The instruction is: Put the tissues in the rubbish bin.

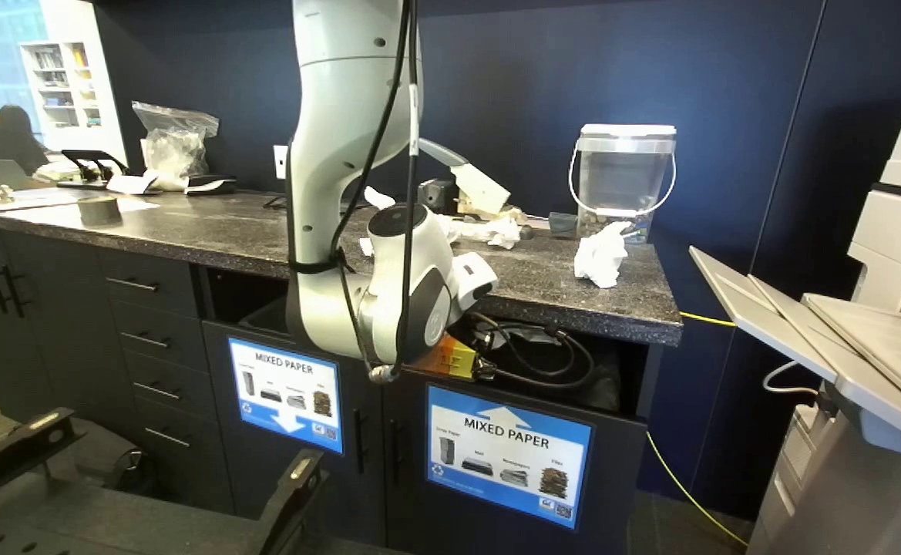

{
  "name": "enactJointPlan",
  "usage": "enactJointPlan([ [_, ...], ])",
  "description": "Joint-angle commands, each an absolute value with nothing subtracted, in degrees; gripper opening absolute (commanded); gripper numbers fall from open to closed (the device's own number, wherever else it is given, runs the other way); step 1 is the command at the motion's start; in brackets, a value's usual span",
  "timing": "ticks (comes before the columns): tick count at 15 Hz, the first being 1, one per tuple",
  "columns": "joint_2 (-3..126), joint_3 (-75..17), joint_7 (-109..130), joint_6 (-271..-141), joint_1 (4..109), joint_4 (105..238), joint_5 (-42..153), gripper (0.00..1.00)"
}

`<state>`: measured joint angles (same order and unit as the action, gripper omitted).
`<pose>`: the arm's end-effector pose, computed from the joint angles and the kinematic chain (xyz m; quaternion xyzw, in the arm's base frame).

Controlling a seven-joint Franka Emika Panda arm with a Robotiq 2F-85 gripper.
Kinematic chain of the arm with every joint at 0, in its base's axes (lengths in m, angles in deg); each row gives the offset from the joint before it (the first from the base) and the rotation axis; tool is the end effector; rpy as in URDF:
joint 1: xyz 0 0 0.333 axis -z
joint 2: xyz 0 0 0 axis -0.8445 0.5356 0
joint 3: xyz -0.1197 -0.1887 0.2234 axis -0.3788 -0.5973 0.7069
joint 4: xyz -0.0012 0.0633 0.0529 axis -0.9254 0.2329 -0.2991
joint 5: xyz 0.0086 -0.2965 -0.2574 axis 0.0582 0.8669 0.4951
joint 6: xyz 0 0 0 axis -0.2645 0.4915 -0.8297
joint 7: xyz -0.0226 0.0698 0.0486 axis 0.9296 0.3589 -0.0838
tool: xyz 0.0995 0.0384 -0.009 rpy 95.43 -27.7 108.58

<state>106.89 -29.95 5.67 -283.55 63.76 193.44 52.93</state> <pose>0.5500 -0.1069 -0.0012 0.9482 -0.0543 0.3074 0.0586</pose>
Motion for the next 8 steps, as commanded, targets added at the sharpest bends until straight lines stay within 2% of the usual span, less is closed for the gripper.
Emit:
enactJointPlan([
  [1, 112.1, -28.3, 5.5, -290.3, 66.0, 188.8, 55.8, 0.12],
  [8, 117.3, -30.0, 4.6, -288.9, 66.3, 180.9, 55.5, 0.12],
])
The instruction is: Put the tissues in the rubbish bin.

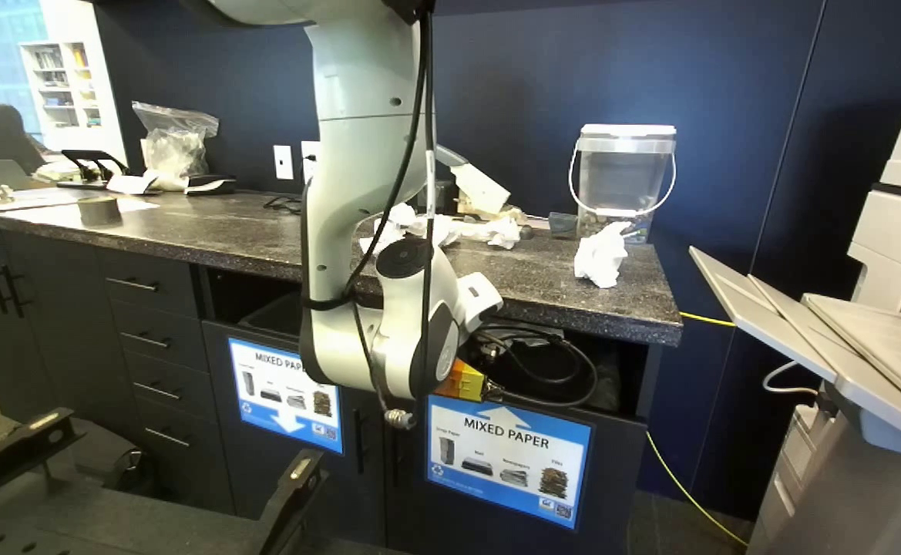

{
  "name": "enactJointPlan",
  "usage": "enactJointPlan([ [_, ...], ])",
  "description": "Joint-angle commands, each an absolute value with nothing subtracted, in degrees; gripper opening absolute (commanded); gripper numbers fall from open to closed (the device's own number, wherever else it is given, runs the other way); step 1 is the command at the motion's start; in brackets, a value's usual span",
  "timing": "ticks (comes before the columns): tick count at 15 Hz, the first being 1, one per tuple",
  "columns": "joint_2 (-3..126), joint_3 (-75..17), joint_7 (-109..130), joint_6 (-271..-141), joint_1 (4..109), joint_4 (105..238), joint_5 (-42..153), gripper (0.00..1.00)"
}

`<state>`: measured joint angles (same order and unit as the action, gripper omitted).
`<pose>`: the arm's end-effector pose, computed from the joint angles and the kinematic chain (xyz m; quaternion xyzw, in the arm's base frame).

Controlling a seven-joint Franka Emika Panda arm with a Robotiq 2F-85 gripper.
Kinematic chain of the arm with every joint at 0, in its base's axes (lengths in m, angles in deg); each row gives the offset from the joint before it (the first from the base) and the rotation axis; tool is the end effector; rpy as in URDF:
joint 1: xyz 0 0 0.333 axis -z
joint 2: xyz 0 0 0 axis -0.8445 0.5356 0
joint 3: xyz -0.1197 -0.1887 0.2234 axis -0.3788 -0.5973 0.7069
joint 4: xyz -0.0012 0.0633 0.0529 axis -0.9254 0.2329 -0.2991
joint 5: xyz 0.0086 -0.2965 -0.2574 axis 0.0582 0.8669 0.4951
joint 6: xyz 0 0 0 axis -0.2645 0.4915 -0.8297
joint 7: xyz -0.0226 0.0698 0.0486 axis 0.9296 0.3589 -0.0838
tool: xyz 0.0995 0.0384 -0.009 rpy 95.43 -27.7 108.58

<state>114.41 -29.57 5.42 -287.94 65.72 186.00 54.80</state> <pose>0.5565 -0.1177 -0.0340 0.9369 -0.0449 0.3416 0.0598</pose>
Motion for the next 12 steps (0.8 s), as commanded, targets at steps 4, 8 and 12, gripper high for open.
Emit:
enactJointPlan([
  [4, 119.1, -30.1, 4.4, -288.4, 66.5, 177.4, 55.6, 0.13],
  [8, 120.4, -29.7, 4.6, -287.2, 66.7, 175.5, 55.9, 0.13],
  [12, 120.0, -30.0, 3.8, -286.5, 66.1, 175.9, 56.2, 0.53],
])
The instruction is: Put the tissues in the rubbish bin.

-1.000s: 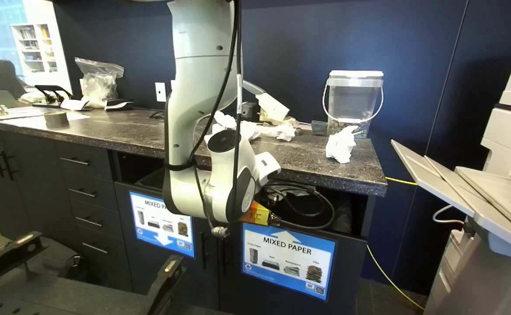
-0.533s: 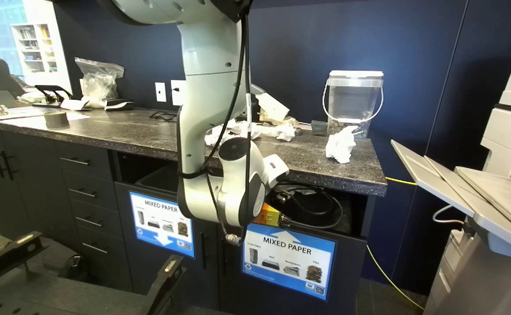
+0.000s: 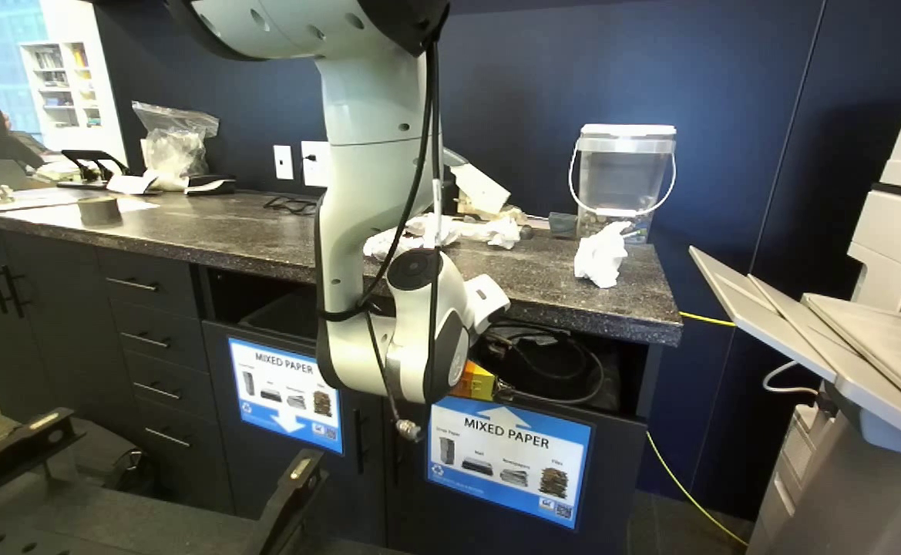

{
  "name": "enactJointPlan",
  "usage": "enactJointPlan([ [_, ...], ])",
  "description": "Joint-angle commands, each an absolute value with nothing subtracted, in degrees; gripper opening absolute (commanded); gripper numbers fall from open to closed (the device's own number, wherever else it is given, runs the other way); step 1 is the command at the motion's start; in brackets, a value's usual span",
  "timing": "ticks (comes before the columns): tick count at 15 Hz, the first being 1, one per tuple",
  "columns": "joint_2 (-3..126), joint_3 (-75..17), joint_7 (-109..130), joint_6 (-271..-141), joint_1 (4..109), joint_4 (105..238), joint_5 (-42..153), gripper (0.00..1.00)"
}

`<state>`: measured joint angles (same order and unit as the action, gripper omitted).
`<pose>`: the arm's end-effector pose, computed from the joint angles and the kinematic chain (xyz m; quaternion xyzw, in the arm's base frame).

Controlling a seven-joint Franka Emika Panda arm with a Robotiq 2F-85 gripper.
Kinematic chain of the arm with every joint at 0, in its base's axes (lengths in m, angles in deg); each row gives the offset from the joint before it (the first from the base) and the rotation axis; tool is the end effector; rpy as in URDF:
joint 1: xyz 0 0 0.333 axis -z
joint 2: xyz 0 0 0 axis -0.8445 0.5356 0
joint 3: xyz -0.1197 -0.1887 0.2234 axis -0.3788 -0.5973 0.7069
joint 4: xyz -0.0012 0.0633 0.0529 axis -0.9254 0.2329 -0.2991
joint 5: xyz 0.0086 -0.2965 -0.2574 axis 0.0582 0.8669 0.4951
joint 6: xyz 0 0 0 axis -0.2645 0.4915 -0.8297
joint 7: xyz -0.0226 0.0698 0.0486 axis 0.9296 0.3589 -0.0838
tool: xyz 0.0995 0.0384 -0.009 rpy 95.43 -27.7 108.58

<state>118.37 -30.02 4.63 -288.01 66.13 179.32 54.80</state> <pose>0.5754 -0.1278 -0.0441 0.9284 -0.0370 0.3631 0.0694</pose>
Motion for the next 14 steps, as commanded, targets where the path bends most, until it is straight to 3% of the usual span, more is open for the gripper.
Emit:
enactJointPlan([
  [1, 119.9, -29.9, 3.8, -286.4, 66.2, 176.0, 56.5, 0.62],
  [6, 118.9, -29.7, 3.6, -285.9, 66.6, 177.3, 58.8, 0.98],
  [14, 110.5, -31.1, 0.4, -278.5, 64.3, 186.6, 60.4, 1.00],
])
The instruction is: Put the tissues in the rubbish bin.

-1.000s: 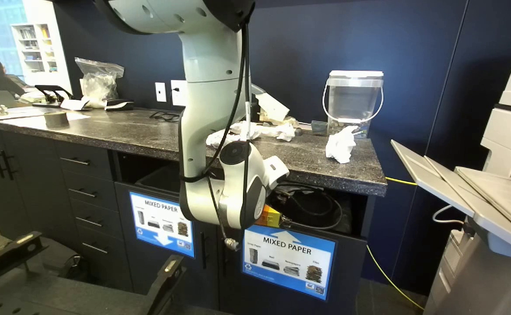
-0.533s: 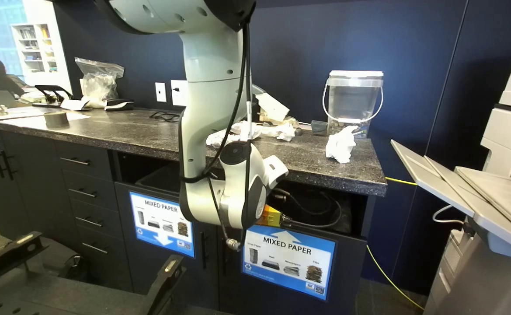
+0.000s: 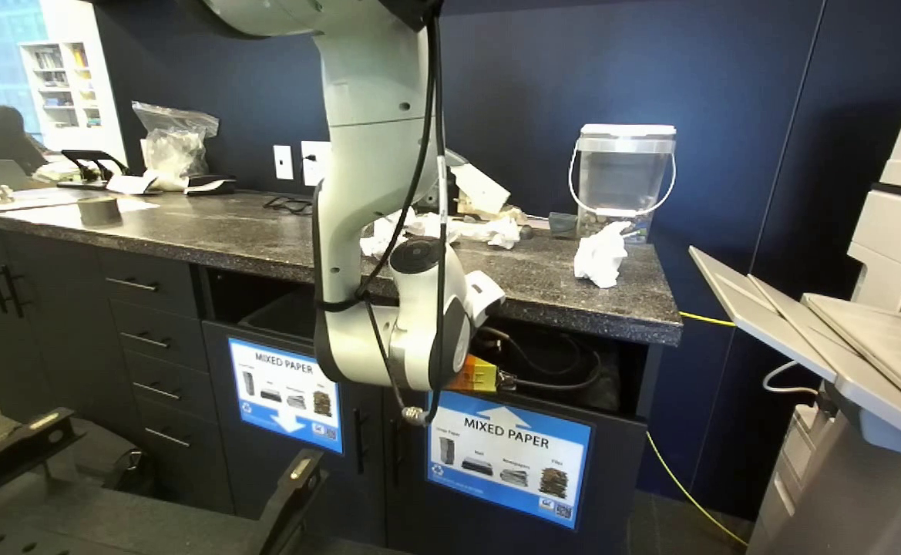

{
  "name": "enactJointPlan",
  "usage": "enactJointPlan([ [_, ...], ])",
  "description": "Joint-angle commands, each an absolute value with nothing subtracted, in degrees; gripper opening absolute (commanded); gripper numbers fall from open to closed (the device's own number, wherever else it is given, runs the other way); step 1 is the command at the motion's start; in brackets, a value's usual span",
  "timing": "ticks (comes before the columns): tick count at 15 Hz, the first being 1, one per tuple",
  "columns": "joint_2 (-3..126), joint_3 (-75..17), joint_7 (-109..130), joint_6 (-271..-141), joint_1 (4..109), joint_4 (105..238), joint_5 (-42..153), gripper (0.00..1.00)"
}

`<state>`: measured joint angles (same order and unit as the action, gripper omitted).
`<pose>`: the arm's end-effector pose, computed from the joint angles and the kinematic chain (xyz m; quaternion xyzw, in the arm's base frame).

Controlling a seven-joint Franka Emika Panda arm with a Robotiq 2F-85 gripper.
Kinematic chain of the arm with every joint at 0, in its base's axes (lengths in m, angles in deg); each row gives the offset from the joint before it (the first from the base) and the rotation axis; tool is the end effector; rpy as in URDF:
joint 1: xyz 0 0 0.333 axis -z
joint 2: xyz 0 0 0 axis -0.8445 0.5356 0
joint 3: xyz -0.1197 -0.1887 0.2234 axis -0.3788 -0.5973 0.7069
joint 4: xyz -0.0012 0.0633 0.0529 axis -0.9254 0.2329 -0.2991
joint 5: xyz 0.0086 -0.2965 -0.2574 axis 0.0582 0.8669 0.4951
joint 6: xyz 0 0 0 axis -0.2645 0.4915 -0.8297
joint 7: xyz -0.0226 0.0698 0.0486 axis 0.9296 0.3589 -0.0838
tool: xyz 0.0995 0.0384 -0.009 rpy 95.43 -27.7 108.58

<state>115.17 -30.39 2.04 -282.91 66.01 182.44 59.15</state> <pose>0.5730 -0.1214 -0.0383 0.9451 0.0171 0.3191 0.0685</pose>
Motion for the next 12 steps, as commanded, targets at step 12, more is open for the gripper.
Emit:
enactJointPlan([
  [12, 89.0, -35.7, -4.0, -267.9, 54.8, 207.8, 59.4, 1.00],
])
